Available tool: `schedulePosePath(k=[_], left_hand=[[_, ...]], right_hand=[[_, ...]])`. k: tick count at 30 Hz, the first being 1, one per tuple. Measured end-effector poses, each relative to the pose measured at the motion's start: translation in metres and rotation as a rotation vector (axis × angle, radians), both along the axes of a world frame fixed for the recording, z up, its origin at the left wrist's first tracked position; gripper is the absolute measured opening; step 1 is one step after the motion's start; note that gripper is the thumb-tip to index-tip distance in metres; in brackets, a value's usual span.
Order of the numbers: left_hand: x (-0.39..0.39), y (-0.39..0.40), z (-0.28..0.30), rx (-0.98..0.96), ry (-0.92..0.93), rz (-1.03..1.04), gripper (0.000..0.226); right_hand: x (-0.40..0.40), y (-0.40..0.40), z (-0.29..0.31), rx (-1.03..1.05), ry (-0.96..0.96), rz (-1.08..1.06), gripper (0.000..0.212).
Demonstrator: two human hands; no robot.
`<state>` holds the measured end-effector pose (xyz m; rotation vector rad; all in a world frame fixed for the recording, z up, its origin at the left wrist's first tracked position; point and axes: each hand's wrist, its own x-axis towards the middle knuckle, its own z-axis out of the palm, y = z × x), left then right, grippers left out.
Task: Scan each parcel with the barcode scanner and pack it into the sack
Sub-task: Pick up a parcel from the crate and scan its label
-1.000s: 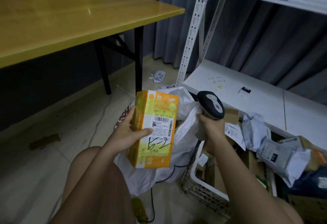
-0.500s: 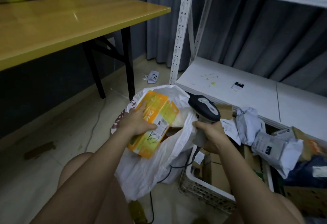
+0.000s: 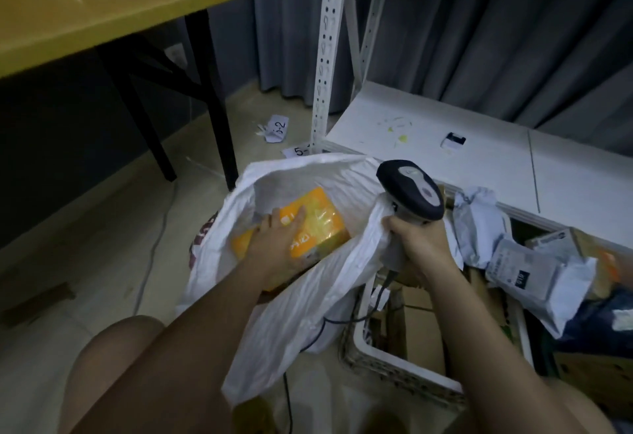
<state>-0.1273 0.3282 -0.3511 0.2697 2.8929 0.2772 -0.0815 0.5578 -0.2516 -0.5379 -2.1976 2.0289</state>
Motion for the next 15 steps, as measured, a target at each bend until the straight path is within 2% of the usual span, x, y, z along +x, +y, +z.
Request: schedulePosePath(k=[3, 6, 8, 10, 11, 12, 13, 14, 15], left_hand=[[-0.006, 0.005, -0.011, -0.121, 0.110, -0.041, 0.100], [-0.012, 0.015, -0.014, -0.149, 0.140, 0.066, 0.090], [-0.020, 0.021, -0.014, -0.148, 0.010, 0.110, 0.079], [-0.027, 0.028, 0.000, -0.180, -0.110, 0.035, 0.063], [-0.029, 0.031, 0.014, -0.216, -0.086, -0.031, 0.050], [-0.028, 0.032, 0.028, -0.231, 0.013, -0.116, 0.037], [-0.027, 0.033, 0.043, -0.211, 0.198, -0.215, 0.025], [-0.029, 0.033, 0.055, -0.163, 0.467, -0.309, 0.018], [-0.032, 0.030, 0.066, -0.191, 0.679, -0.326, 0.024]], right_hand=[[-0.003, -0.004, -0.004, 0.026, -0.002, -0.013, 0.030], [-0.008, -0.009, -0.004, 0.033, 0.025, -0.043, 0.028], [-0.013, -0.012, 0.001, 0.053, 0.048, -0.040, 0.028], [-0.016, -0.014, 0.003, 0.078, 0.050, -0.015, 0.033], [-0.018, -0.015, 0.002, 0.091, 0.044, -0.003, 0.032], [-0.018, -0.016, 0.002, 0.099, 0.040, 0.008, 0.030], [-0.019, -0.017, 0.001, 0.104, 0.035, 0.018, 0.028], [-0.019, -0.018, 0.001, 0.107, 0.029, 0.031, 0.027], [-0.019, -0.019, 0.000, 0.105, 0.021, 0.045, 0.026]])
